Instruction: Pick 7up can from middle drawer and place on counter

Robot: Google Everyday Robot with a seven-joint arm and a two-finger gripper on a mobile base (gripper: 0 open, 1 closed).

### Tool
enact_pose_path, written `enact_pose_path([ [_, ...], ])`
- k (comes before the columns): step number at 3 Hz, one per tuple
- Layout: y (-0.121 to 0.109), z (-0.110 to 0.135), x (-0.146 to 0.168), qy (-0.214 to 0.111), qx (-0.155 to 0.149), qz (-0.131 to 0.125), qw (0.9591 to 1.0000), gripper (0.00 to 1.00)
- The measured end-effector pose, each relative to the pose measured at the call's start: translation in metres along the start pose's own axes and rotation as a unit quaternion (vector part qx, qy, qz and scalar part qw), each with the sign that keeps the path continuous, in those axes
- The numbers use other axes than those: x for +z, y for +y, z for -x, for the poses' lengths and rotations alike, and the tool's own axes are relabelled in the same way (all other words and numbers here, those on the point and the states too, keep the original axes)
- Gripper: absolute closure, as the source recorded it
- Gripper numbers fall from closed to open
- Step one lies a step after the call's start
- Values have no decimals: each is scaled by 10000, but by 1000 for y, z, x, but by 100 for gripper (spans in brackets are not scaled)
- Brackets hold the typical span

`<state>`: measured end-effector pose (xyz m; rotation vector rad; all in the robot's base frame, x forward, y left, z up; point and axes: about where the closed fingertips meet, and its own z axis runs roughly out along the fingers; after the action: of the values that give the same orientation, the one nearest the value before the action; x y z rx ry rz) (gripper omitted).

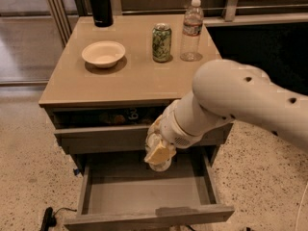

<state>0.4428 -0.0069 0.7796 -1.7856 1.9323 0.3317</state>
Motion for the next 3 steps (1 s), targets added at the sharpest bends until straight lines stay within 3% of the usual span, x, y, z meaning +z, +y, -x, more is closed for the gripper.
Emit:
enact_pose_path([
  [1, -15, 19, -49, -60, -53, -216, 9997, 100],
  [3, -38, 35, -68, 15, -73, -223, 9997, 100],
])
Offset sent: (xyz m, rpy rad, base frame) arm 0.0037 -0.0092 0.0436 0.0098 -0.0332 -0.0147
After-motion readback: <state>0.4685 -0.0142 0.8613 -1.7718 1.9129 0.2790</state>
